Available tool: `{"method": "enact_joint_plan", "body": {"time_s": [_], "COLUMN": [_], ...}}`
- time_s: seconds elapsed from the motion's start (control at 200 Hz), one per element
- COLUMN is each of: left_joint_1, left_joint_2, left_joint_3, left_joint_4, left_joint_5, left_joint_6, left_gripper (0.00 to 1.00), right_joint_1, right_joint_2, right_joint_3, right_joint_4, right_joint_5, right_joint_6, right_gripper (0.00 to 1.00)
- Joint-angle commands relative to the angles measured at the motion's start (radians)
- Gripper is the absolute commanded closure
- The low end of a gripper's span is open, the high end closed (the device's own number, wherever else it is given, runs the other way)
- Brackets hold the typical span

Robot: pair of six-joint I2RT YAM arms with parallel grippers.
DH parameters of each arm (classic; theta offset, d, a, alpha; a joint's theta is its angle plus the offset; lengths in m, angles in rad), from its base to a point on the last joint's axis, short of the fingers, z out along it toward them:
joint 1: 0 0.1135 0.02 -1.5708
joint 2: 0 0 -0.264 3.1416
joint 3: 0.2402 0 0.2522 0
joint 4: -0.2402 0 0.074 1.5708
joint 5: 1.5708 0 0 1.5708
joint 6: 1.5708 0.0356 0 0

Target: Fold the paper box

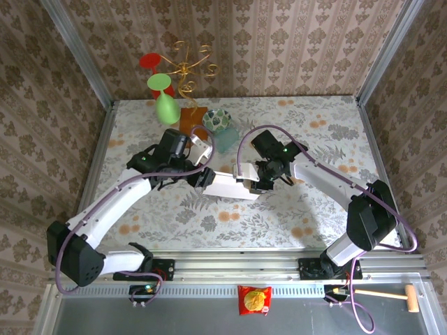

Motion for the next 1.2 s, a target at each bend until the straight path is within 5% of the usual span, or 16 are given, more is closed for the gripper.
{"method": "enact_joint_plan", "body": {"time_s": [0.0,0.895,1.195], "left_joint_1": [-0.008,-0.048,-0.067], "left_joint_2": [0.012,0.071,0.074], "left_joint_3": [-0.015,-0.125,-0.175], "left_joint_4": [0.033,0.146,0.193], "left_joint_5": [-0.020,-0.082,-0.129], "left_joint_6": [-0.019,-0.097,-0.124], "left_gripper": [0.56,0.87,0.95], "right_joint_1": [0.010,0.009,-0.002], "right_joint_2": [0.028,0.061,0.060], "right_joint_3": [0.013,0.040,0.062], "right_joint_4": [-0.022,-0.005,0.017], "right_joint_5": [-0.019,-0.020,-0.013], "right_joint_6": [0.014,0.045,0.095], "right_gripper": [0.74,0.74,0.61]}}
